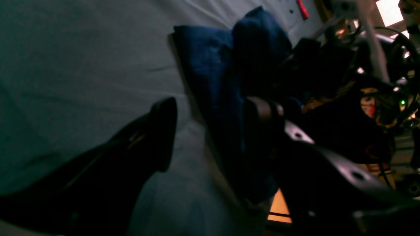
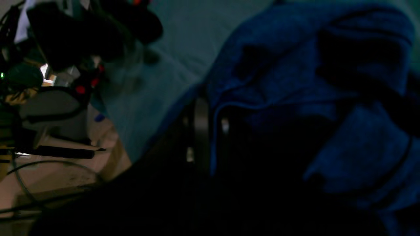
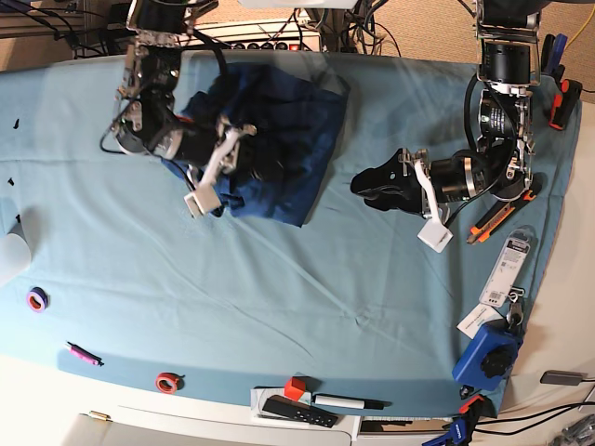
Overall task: Layout the t-shirt on the table in an organized manner, then fold the t-shirt properly
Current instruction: 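Grasp the opposite shirt end with the right gripper and fold it inward, then push the folded fabric with the right gripper toward the bundle center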
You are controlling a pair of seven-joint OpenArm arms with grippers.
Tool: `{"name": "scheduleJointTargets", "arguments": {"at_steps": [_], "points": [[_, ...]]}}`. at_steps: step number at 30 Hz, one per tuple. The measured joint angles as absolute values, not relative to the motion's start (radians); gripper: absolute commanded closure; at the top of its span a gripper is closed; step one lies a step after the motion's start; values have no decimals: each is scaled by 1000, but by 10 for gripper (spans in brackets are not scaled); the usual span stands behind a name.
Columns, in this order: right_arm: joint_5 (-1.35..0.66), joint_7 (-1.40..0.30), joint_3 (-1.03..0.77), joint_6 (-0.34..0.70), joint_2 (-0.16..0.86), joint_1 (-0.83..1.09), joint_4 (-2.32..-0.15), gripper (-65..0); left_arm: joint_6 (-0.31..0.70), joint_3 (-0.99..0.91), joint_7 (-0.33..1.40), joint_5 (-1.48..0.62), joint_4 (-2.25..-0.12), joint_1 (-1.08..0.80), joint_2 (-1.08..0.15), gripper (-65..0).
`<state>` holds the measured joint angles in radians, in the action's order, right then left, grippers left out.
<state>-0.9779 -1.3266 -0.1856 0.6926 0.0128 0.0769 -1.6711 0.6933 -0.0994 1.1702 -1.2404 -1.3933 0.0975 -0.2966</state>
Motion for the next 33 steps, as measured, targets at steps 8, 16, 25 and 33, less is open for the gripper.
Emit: {"name": "scheduleJointTargets", "arguments": {"at_steps": [8,16,25,33], "points": [[-833,-1287,-183,652,-20,14,-1671,0,693,-99,1170,-1240,-1393,93,-297,-308],[-794,-1282,-183,644,-26,11,-1671,0,693,-99,1170,-1240,-1393,93,-297,-308],[-866,-1293,-183,644,-26,11,-1671,-391,693,-99,1170,-1240,-1393,93,-297,-308],[-1178,-1347,-183,692,-26,10,-1671,-391,693,-99,1170,-1240,-1393,93,-297,-308]]}}
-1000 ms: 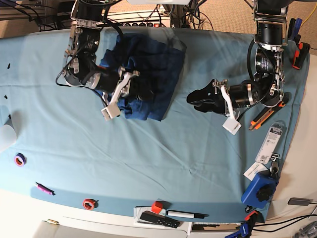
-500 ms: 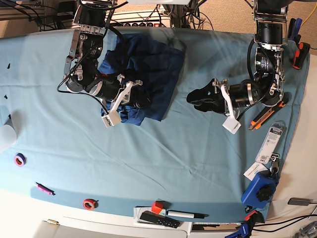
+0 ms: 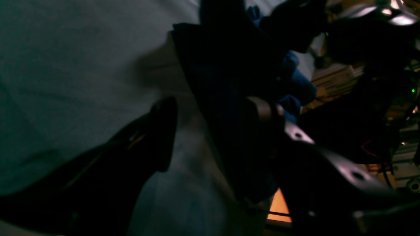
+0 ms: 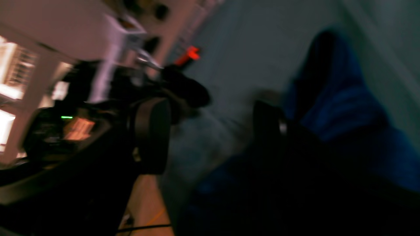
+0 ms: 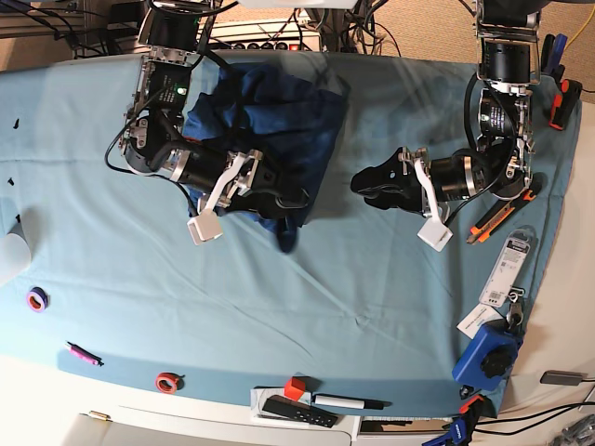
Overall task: Layout the t-shirt on the table in an organized manner, then fold the t-shirt properly
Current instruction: 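Push the folded fabric with the right gripper toward the bundle center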
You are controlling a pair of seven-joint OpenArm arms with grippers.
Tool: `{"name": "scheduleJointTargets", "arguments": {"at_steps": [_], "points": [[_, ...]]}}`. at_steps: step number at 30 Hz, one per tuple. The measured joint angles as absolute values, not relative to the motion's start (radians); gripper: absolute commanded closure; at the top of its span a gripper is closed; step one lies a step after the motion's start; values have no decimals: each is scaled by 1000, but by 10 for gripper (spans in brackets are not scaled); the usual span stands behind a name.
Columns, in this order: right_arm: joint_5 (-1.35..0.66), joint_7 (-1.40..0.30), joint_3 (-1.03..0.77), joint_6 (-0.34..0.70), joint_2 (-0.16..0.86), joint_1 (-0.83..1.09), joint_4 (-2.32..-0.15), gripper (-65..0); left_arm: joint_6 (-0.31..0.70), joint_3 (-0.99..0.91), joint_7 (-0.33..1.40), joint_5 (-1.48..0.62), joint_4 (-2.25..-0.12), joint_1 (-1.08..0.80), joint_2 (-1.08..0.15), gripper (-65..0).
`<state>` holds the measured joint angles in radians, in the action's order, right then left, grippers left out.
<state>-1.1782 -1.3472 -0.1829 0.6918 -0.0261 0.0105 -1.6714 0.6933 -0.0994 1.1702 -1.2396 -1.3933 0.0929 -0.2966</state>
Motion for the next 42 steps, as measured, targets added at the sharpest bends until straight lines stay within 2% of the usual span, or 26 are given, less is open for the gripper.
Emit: {"name": "scheduleJointTargets", "arguments": {"at_steps": [10,18,21,24,30,42], "points": [[-1203,-1385,-220,693,-24,11,-1680,-391,693,-99,1170,-1240,-1393,93,-297,-308],[-1205,-1364,-600,693,-26,7,-1839,-391,693,-99,1170,-1230,-1393,93,-297,-308],[-1202,-1358,-780,693,-25,8,-1845,-391,693,-99,1159,-1229,-1393,93,-297,-308],[-1137,-1352,-873,690,-12,35,-1844,-391,693,-99,1159,-1227,-1393,94,-297,-308],[-1091,-1346,-860,685,51,125,-1840,-391,693,-99,1152,-1224,-1393,94,-297,-308],[-1022,-1282,-642,693,49,127,-1602,-391,693,-99,1152,-1224,-1393,94,-297,-308]]}}
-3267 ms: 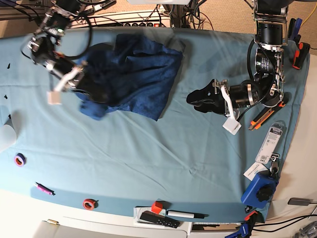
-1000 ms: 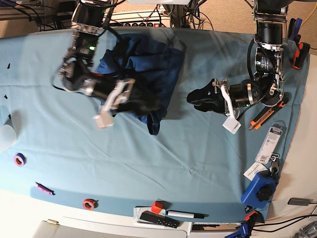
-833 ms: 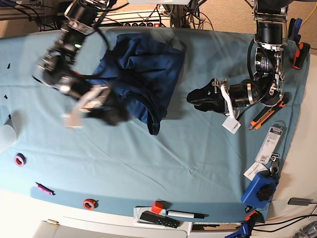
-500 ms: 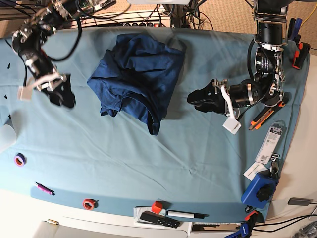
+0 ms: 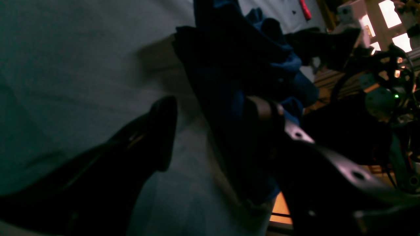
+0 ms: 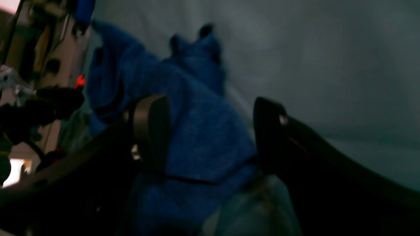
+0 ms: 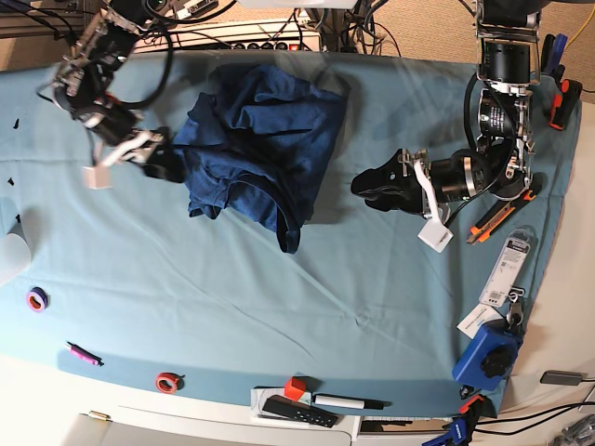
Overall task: Layout the t-shirt on the table in an organized manner, then fold the t-shirt properly
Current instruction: 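Push the folded fabric with the right gripper toward the bundle center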
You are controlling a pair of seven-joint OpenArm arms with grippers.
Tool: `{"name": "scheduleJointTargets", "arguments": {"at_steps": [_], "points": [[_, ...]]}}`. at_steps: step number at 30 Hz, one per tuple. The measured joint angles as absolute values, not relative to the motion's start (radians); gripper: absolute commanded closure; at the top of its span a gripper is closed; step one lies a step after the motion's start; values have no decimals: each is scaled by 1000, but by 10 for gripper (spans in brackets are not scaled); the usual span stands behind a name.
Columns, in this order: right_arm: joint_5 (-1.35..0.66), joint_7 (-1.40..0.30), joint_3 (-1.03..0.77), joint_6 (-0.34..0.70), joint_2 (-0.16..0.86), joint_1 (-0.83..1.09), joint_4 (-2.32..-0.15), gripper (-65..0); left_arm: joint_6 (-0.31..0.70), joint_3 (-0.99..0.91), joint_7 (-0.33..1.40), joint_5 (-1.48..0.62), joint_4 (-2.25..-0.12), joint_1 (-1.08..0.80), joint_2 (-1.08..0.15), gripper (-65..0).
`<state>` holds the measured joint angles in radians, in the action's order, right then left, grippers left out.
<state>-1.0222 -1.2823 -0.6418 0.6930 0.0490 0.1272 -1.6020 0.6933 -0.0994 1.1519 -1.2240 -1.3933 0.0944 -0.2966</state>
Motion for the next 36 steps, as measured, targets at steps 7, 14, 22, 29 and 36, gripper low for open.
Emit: {"name": "scheduleJointTargets", "arguments": {"at_steps": [7,14,22,29,36], "points": [[-970,-1281,-590,693,49,124,-1600,-390,693,-99,1151,-1224,-1393,94,-297,-308],[-1023,-1308,-590,693,50,125,-1600,-10,693,-99,1152,-1224,-1393,94,-297,-308],[-1242,-1414,-590,693,50,125,-1600,-10,693,-99,1151,-1224,-1393,94,-297,-308],[-1429,-1413,-588,693,50,125,-1600,-10,693,-99,1152,-1224,-1393,94,-297,-308],[-1449,-1413,-565,693,51,125,-1601,-10,693,-99,1150,-1224,-1393,94,-297,-308]]}}
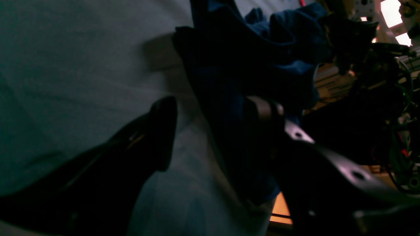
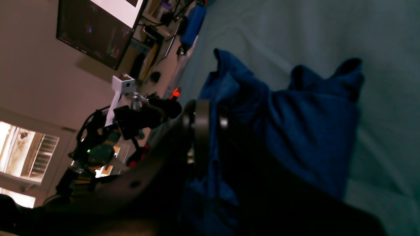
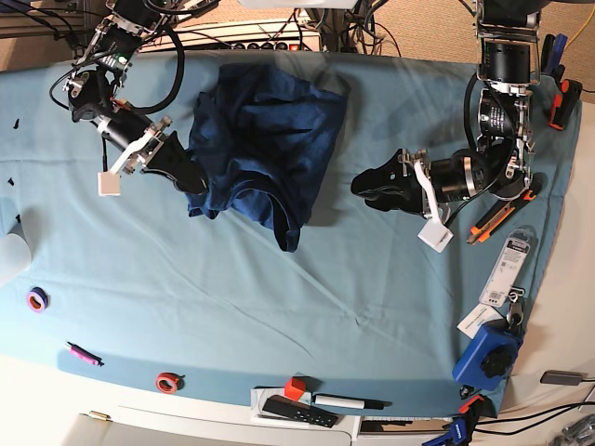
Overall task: Layout the t-shirt on the table in an organized manner, then fold the t-shirt properly
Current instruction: 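Push the folded fabric with the right gripper toward the bundle center, then release the shirt and pull the right gripper back beside the bundle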
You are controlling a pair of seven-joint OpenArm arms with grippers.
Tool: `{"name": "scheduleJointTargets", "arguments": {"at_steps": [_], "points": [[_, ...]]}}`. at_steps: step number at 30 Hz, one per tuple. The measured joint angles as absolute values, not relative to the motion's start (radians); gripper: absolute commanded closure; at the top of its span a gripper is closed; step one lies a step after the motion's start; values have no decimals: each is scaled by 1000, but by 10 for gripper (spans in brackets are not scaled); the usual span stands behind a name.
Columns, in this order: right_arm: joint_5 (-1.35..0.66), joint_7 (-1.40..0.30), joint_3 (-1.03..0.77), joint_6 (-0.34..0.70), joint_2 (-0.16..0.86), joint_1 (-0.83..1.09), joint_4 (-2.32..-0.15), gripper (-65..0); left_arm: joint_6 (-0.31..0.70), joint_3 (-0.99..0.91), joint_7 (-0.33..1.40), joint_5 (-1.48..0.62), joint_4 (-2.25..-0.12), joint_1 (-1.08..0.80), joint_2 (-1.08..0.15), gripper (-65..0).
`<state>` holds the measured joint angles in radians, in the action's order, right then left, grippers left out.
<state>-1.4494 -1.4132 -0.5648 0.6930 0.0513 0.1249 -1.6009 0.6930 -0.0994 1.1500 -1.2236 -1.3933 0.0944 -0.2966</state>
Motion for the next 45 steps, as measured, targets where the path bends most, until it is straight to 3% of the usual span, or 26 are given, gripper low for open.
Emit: {"name": "scheduleJointTargets", "arguments": {"at_steps": [21,28,30,35,45], "points": [[-1447,-1413,-22,693,63,125,-1600,-10,693,-99,1105,-1155,-1393,94,-297,-308],[-1449,-1414,9,693,177,127,-1600,-13,693,-99,1098,-1156,-1393,94,-296,-308],[-1449,-1414,9,693,207,128,-1600,-60,693,-99,1098,-1155,-1393,94,-297,-308],[-1449,-1413,9,694,229,128,-1600,-251,693,-99,1097,-1156,-1393,94,-296,-308],[-1449,-1412,191,694,226,127,-1601,-263,693,-99,1065,-1152,-1393,95,-297,-308]]}}
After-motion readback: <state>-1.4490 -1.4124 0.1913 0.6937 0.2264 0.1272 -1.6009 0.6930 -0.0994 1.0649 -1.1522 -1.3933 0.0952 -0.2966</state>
